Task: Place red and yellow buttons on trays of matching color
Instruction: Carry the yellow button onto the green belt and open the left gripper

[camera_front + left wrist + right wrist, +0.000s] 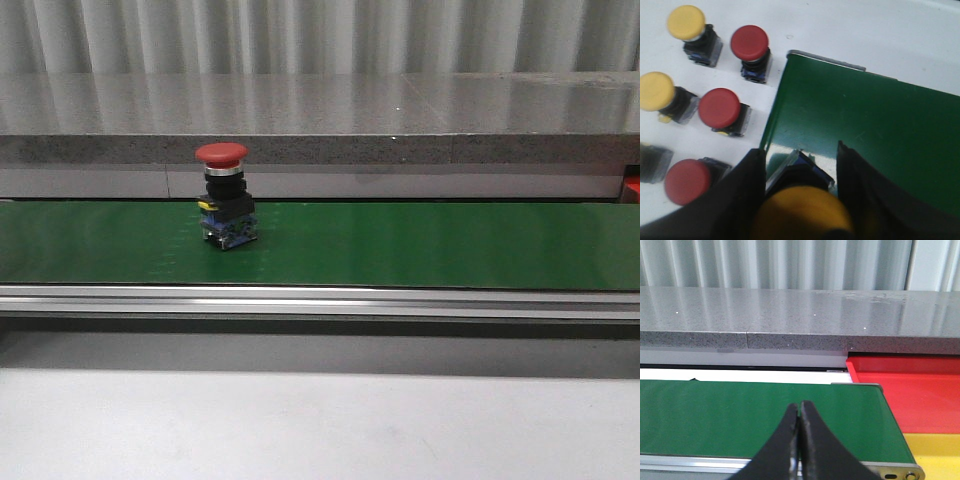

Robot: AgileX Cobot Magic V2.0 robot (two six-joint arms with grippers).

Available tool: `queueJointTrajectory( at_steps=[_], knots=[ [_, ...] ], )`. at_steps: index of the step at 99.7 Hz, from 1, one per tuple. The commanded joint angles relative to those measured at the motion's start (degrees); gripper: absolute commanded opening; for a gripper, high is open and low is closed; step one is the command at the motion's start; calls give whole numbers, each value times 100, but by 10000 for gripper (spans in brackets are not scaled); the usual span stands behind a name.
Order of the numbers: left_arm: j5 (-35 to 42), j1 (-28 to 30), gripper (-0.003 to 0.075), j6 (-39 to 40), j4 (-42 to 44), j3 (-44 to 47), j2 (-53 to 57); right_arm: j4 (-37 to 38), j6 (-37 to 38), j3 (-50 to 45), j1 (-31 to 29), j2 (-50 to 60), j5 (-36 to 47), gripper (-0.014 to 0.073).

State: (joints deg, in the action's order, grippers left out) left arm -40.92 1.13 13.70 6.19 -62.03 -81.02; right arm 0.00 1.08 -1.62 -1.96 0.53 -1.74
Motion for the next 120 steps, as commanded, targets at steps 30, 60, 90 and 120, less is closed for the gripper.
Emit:
queueJointTrajectory(
  at_steps=[30,60,90,120],
  knots=[
    [369,-259,-18,-1,-110,-636,-918,61,-29,93,-31,94,460,-66],
    [307,-269,465,-9,-210,-673,-1003,61,-29,93,-31,94,460,-66],
    [294,-386,655,-296,-256,-673,-561,61,-29,93,-31,94,460,-66],
    [890,-858,617,-399,-200,36,1091,61,-29,93,-31,94,460,-66]
  ],
)
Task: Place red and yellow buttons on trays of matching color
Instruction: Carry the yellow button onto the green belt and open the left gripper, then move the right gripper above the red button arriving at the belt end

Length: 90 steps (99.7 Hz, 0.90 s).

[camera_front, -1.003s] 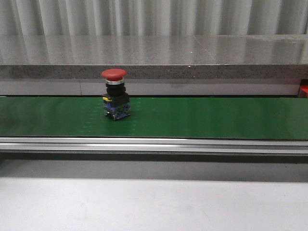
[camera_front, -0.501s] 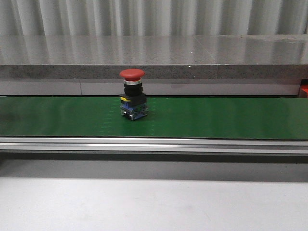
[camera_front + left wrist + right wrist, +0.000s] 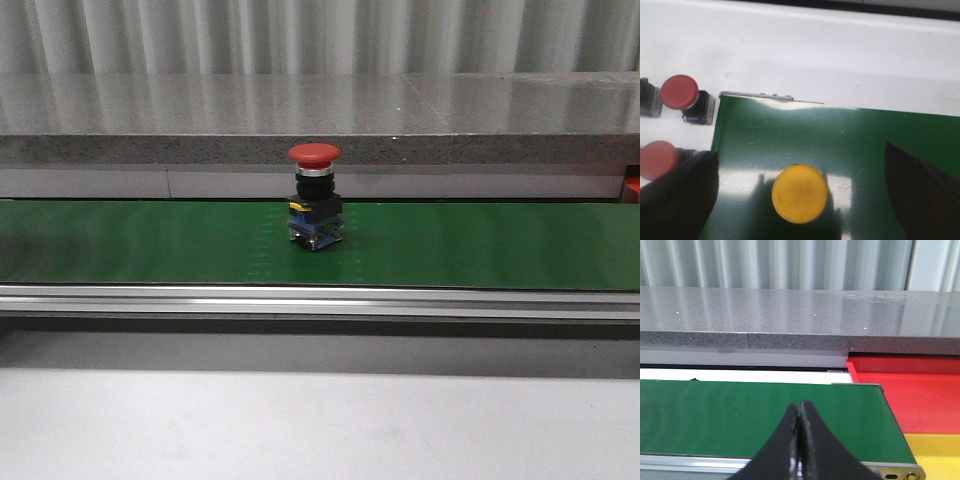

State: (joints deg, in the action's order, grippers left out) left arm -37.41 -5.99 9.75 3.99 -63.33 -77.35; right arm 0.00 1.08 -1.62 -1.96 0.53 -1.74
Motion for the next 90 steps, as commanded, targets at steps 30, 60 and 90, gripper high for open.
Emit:
queueJointTrajectory(
  at_steps=[30,60,90],
  knots=[
    [1345,-485,617,-4,-39,2156,3045,61,-29,93,-31,94,650,-66],
    [1706,-485,326,7,-47,3490,4913,55,26,124,-31,94,983,-66],
    [1726,-485,-19,7,122,3519,5302,55,621,1355,-31,-273,-321,-66]
  ],
)
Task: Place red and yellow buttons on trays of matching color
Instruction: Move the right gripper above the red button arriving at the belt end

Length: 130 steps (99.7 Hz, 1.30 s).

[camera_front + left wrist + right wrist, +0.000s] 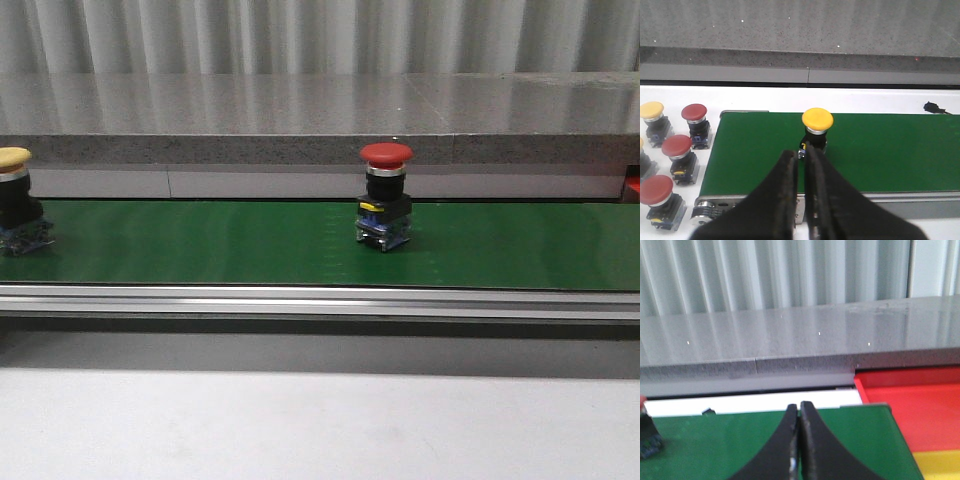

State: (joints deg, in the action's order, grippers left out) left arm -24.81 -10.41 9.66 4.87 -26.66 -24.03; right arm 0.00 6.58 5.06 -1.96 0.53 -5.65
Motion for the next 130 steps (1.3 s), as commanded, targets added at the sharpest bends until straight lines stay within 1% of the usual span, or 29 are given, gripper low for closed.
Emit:
queueJointTrajectory(
  at_steps=[1,13,25,34,39,49,62,69,73,74,79,91,93,94,100,106,109,113,130],
  knots=[
    [466,-43,-19,15,34,-148,-31,55,71,738,-31,-308,27,-66],
    [466,-43,-19,15,34,-148,-31,55,71,1715,-31,-1162,-951,-66],
    [466,-43,-19,15,34,-148,-31,55,71,2818,-31,-2362,-1978,-66],
    [466,-43,-19,15,34,-148,-31,0,71,3475,-31,-3121,-2497,-66],
    [466,-43,-19,15,34,-148,-31,-63,71,3830,-31,-3557,-2672,-66],
    [466,-43,-19,15,34,-148,-31,-95,71,4228,-31,-4189,-2859,-66],
    [466,-43,-19,15,34,-148,-31,-95,71,4352,-31,-4750,-2738,-64],
    [466,-43,-19,15,34,-148,-31,-95,65,4352,-31,-4975,-2803,-41],
    [466,-43,-19,15,34,-148,-31,-95,65,4352,-31,-5070,-2872,-12],
    [466,-43,-19,15,34,-148,-31,-95,65,4352,-31,-5106,-2904,10],
    [466,-43,-19,15,34,-148,-31,-95,65,4352,-31,-5209,-3010,68],
    [466,-43,-19,15,34,-148,-31,-95,-110,4352,-31,-5389,-3184,300],
    [466,-43,-19,15,34,-148,-31,-95,-186,4352,-31,-5411,-3212,362],
    [466,-43,-19,15,34,-148,-31,-95,-186,4352,-31,-5411,-3219,362],
    [466,-43,-19,15,34,-148,-31,-95,-253,4352,-31,-5442,-3268,505],
    [466,-43,-19,15,34,-148,-31,-95,-253,4352,-31,-5462,-3284,588],
    [466,-43,-19,15,34,-148,-31,-97,-253,4352,-31,-5462,-3284,622],
    [466,-43,-19,15,34,-148,-31,-97,-259,4352,-18,-5481,-3284,642],
    [466,-43,-19,15,34,-148,-31,-123,-542,4352,272,-5765,-3192,648]
  ],
)
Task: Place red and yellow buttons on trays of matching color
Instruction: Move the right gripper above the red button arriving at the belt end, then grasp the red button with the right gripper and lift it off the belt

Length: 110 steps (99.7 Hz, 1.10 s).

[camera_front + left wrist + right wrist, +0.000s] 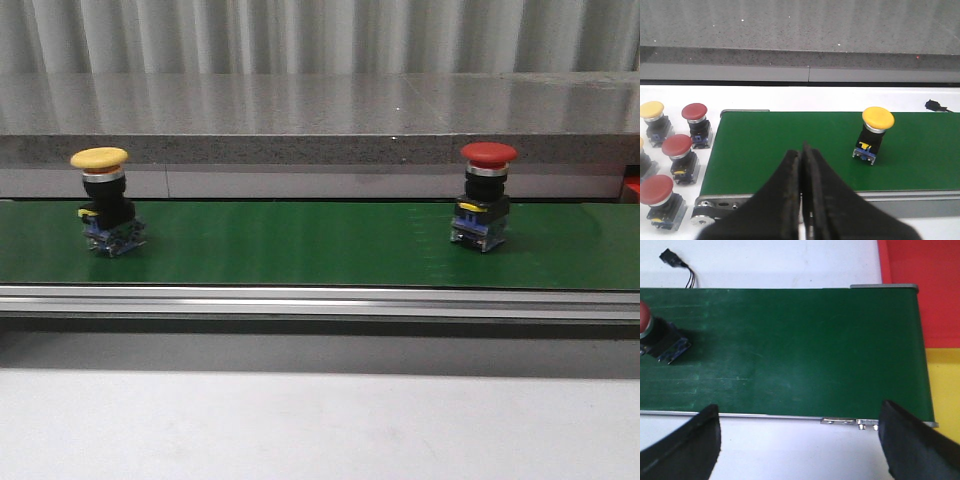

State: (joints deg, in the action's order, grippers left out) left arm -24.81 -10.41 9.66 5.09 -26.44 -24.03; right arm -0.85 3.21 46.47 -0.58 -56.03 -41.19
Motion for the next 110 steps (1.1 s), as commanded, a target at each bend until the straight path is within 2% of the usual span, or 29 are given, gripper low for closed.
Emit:
queueJointTrajectory(
  at_steps=[1,41,78,85,90,102,107,110],
  knots=[
    [466,-43,-19,15,12,-170,-31,-39,-213,217,152,-130,370,648],
    [466,-43,-19,15,12,-170,-31,-161,-224,1127,1273,-1862,350,648],
    [466,-43,-19,15,12,-170,-31,-152,-224,1862,1381,-3017,539,638],
    [466,-43,-19,15,12,-170,-31,-41,-224,1970,1381,-3186,544,584],
    [466,-43,-19,15,12,-170,-31,5,-224,2035,1381,-3293,472,506],
    [455,-43,-19,15,12,-170,-31,4,-219,2109,1381,-3412,263,253],
    [455,-43,-19,15,12,-170,-31,4,-219,2139,1381,-3388,188,185],
    [455,-43,-19,15,12,-170,-31,4,-219,2159,1381,-3366,182,174]
  ],
)
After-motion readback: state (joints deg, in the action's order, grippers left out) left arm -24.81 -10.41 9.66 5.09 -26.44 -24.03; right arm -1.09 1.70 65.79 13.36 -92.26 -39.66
